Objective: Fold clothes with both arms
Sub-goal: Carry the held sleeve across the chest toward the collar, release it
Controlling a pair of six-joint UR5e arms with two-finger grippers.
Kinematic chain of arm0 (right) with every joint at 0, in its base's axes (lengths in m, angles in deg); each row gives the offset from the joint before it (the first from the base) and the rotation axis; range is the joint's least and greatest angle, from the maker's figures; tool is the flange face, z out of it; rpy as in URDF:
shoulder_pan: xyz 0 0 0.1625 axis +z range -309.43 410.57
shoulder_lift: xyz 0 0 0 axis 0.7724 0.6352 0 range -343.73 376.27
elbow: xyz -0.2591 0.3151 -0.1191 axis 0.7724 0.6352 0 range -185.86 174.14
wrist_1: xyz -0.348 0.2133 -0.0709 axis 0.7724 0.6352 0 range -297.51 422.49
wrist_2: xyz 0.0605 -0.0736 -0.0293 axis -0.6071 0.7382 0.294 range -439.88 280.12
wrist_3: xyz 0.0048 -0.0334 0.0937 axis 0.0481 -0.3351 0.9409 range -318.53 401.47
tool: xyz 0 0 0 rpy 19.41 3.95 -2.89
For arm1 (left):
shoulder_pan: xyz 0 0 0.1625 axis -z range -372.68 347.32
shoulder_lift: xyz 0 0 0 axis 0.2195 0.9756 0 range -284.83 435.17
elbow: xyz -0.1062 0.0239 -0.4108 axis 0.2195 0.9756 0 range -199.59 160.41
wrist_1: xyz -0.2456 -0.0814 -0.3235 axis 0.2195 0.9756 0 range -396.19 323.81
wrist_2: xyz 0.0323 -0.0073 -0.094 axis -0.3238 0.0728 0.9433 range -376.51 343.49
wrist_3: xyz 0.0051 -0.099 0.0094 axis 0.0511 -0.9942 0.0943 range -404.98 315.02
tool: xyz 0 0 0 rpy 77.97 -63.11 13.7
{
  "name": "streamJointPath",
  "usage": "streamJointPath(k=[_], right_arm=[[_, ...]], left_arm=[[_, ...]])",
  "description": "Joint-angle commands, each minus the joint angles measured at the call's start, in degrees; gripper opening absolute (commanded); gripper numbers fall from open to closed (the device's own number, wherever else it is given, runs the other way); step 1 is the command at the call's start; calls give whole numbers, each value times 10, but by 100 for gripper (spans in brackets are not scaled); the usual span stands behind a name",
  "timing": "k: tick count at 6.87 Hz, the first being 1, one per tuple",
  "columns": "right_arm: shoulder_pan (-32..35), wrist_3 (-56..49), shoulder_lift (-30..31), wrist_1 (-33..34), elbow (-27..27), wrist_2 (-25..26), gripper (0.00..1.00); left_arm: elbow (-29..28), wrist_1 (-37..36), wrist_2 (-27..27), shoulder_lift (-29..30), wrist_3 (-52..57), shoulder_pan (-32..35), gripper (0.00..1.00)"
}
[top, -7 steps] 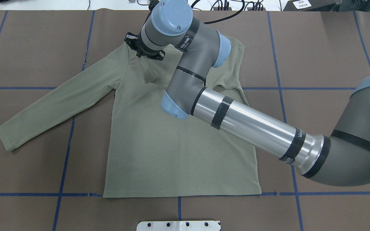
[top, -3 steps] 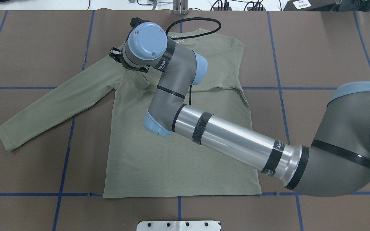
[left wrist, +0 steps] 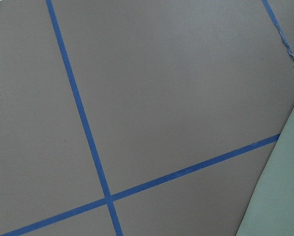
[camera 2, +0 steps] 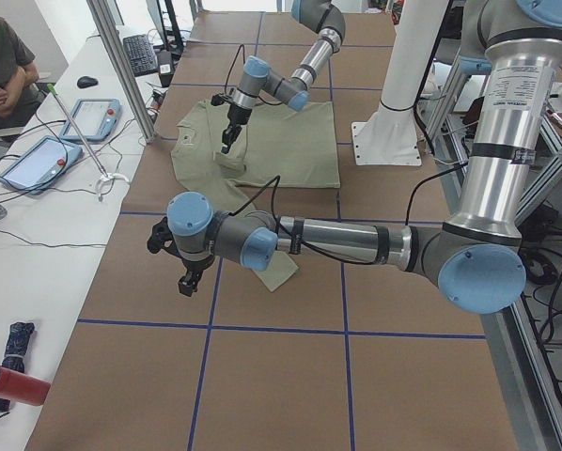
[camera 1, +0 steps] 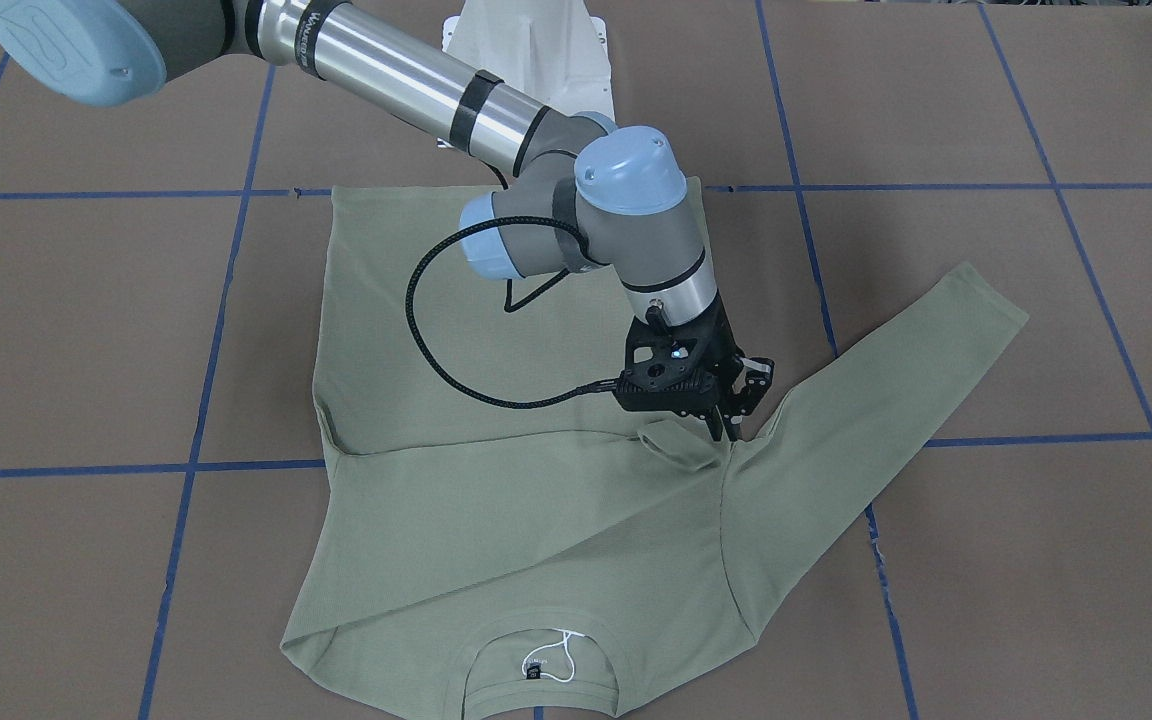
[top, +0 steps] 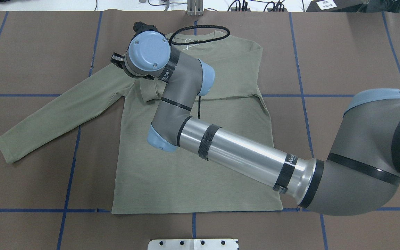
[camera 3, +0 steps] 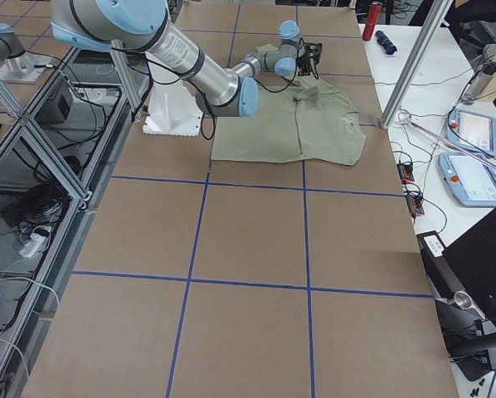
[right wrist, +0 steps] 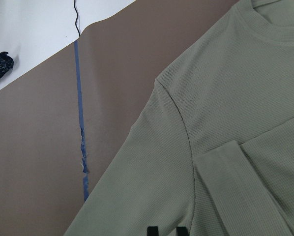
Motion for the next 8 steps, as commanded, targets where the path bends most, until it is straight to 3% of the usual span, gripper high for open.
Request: streamJointPath(k=[1,3,4,6,8], right_arm=[[-8,1,-22,-1,18,17,99],[-3,5,-24,7,10,6,99],[13,9,4,42,-43,-20,99],[71,3,145,85,-224,-135,99],[142,-4,232,86,-293,-242,99]], left_arm=[[-15,11,1,1,-1,-4,100],[-46,40,1,1,-6,-20,100],[-79,91,1,2,-54,-33,100],[-166,246,2,1,-184,-82,100],[-164,340,1,-36,-309,-136,100]])
